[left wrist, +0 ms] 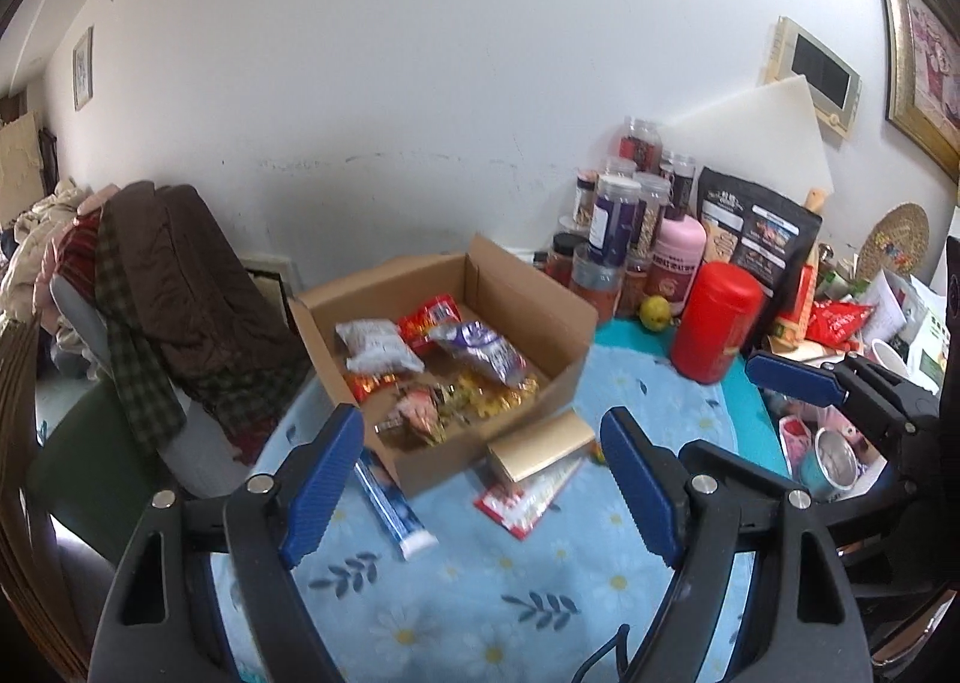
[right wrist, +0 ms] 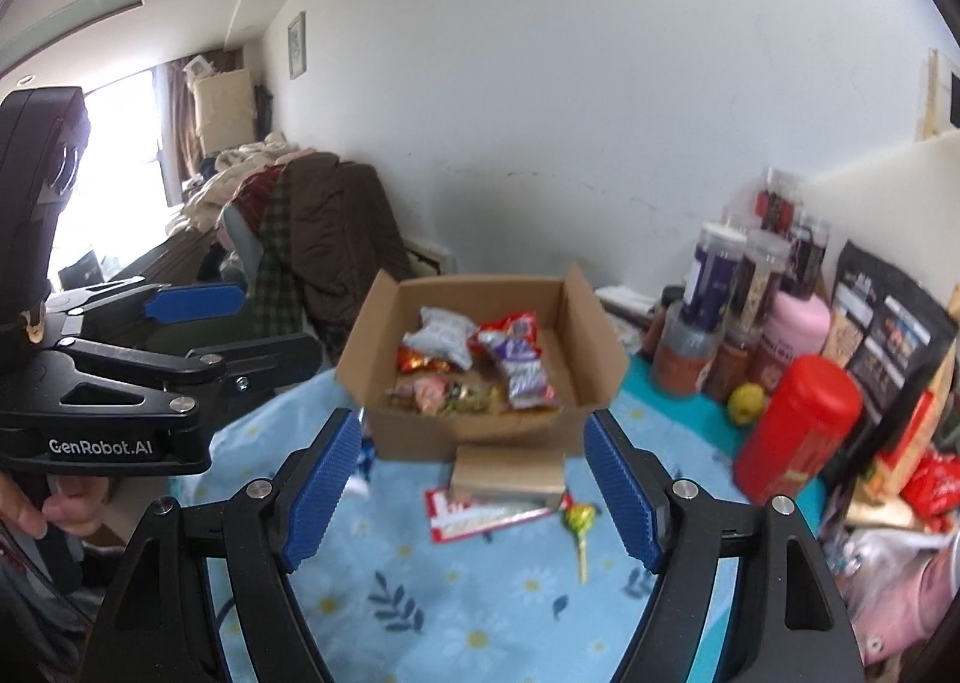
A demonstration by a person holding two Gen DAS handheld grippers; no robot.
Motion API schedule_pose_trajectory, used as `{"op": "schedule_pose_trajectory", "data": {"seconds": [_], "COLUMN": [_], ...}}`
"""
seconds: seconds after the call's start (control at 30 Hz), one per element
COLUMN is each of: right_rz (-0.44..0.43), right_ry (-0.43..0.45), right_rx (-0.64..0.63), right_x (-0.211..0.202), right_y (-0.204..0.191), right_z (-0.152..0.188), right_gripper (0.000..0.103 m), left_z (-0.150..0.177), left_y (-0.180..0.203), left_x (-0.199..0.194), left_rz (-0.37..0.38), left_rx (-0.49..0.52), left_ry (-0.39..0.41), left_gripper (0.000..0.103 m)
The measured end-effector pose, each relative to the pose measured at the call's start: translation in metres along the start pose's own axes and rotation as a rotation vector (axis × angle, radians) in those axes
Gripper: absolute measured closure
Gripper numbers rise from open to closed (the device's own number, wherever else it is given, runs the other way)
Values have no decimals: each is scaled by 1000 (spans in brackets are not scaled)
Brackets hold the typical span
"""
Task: Organize snacks
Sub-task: 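Withdraw both grippers from the box toward the lollipop on the cloth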
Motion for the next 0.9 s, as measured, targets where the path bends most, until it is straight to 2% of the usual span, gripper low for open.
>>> {"op": "schedule_pose_trajectory", "data": {"seconds": [0.47,0.6,0.9], "right_rz": [5,33,0], "right_ry": [-51,-86,-148], "right_rx": [100,104,138], "right_x": [10,23,60], "right_y": [-7,0,16], "right_z": [62,78,101], "right_gripper": [25,25,25], "left_z": [64,78,94], "left_y": [-14,-16,-34], "left_x": [28,40,78], "left_rz": [-31,-54,-77], "left_rx": [-55,-54,-142], "left_ry": [-99,-119,-192], "left_gripper": [21,21,21]}}
Point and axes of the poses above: each gripper's, at about its wrist camera, not at the fingertips, and x roughly the way its jaws point, y to its right, z to its underside, the point moved 9 cm from there along x, roughly the way its jaws point, and after that the axes turned 14 degrees about -x, right-handed, at the moved point
